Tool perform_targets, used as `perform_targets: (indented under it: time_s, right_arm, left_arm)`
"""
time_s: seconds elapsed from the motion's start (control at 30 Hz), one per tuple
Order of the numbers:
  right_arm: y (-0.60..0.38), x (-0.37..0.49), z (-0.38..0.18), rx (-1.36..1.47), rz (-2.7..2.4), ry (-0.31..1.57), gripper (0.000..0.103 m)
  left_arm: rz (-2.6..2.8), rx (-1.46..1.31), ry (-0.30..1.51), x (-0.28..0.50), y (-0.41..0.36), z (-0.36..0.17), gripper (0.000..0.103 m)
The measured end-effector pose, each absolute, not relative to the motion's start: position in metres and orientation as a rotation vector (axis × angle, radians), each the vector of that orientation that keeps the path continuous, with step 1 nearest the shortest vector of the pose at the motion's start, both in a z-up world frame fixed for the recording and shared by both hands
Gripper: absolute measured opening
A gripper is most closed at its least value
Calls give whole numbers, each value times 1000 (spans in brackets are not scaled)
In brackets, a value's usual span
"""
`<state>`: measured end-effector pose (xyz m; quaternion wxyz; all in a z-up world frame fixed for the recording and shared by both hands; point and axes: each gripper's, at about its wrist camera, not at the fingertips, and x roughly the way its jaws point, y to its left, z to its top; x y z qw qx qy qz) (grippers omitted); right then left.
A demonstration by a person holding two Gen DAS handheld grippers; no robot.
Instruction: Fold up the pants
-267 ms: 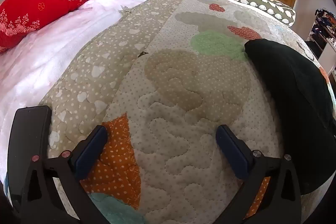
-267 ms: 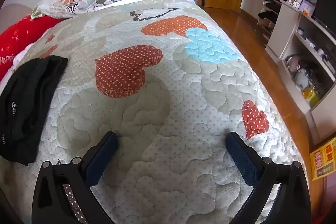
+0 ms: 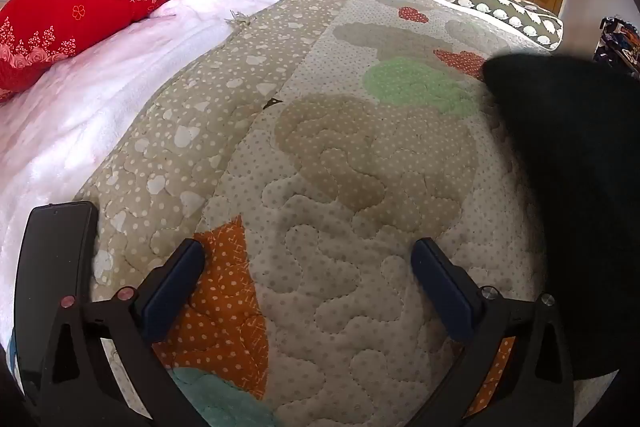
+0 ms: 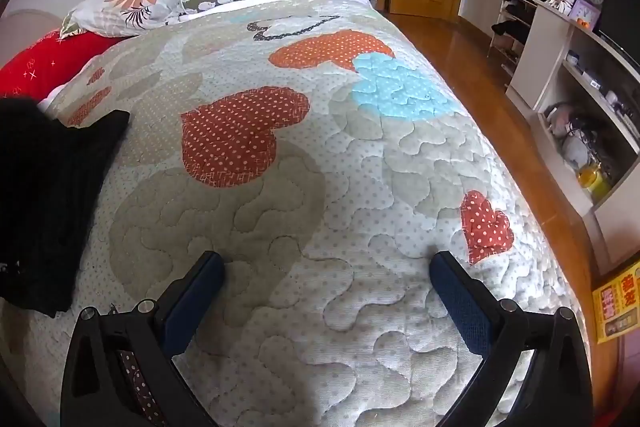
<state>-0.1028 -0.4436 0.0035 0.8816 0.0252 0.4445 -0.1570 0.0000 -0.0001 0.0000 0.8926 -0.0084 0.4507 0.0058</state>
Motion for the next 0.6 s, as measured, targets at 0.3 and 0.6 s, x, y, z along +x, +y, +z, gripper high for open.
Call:
perform_targets:
  time_s: [0.3,0.6]
  right_arm:
    - [-444,-103,3,56,-326,928,103]
    - [-444,-102,2,55,-326,928,103]
  left_arm:
    - [12,-18,935,0,0,0,103]
    - [11,-19,935,0,0,0,103]
